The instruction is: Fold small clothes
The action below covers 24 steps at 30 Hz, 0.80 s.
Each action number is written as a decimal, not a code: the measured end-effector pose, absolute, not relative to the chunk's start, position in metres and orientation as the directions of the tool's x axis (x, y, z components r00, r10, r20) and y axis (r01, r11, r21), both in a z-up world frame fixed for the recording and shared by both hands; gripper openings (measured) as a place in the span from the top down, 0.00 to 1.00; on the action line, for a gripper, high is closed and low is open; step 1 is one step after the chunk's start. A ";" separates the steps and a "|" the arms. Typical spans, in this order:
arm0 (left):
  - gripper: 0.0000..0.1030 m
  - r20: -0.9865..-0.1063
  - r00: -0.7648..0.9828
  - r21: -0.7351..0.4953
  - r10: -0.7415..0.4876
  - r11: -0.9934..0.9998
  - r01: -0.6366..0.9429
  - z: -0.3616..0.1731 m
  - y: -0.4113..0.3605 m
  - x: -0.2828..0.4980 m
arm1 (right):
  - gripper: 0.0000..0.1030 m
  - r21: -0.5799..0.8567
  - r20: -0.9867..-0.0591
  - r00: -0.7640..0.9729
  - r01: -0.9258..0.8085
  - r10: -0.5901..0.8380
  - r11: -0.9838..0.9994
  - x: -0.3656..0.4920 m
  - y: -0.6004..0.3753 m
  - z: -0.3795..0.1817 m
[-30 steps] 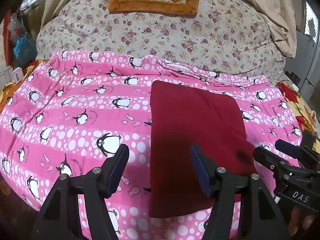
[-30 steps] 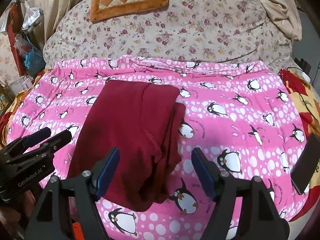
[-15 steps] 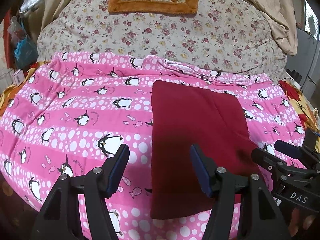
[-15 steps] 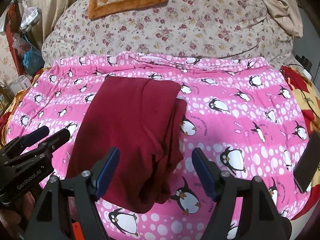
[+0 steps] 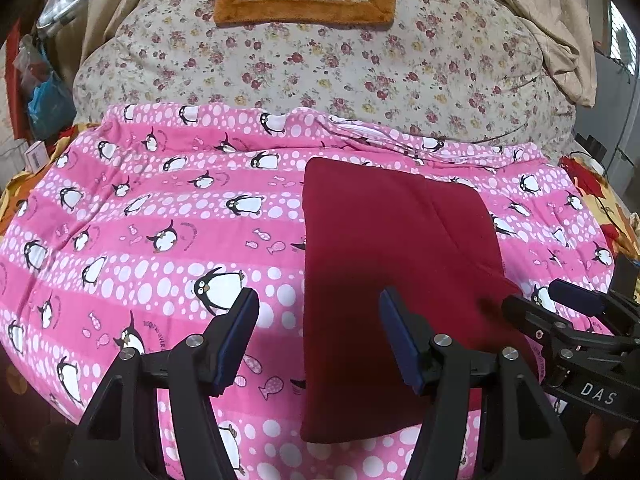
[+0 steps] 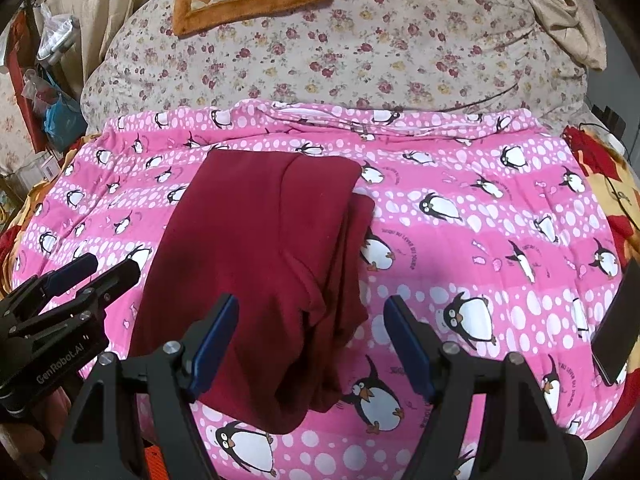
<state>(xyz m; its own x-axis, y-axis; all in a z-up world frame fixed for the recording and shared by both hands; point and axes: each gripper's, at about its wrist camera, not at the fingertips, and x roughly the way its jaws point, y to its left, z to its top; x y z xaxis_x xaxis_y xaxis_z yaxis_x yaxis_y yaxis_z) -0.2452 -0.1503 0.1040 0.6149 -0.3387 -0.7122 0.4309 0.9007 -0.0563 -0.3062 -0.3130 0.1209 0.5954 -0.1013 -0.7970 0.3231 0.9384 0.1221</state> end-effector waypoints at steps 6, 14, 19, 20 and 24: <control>0.59 -0.714 0.615 -0.051 -0.335 0.900 0.432 0.103 -0.151 -0.244 | 0.24 0.125 -0.803 0.588 0.320 -0.093 0.939 -0.303 -0.313 0.117; 0.59 -0.715 0.612 -0.052 -0.337 0.900 0.434 0.102 -0.151 -0.244 | 0.24 0.129 -0.806 0.585 0.322 -0.090 0.938 -0.302 -0.314 0.114; 0.59 -0.717 0.610 -0.050 -0.336 0.898 0.436 0.100 -0.151 -0.243 | 0.24 0.137 -0.808 0.583 0.325 -0.084 0.936 -0.302 -0.315 0.112; 0.59 -0.717 0.611 -0.050 -0.336 0.899 0.436 0.099 -0.151 -0.243 | 0.24 0.137 -0.809 0.582 0.325 -0.084 0.936 -0.302 -0.315 0.112; 0.59 -0.720 0.608 -0.051 -0.334 0.899 0.434 0.097 -0.152 -0.241 | 0.24 0.136 -0.811 0.579 0.326 -0.084 0.936 -0.302 -0.315 0.111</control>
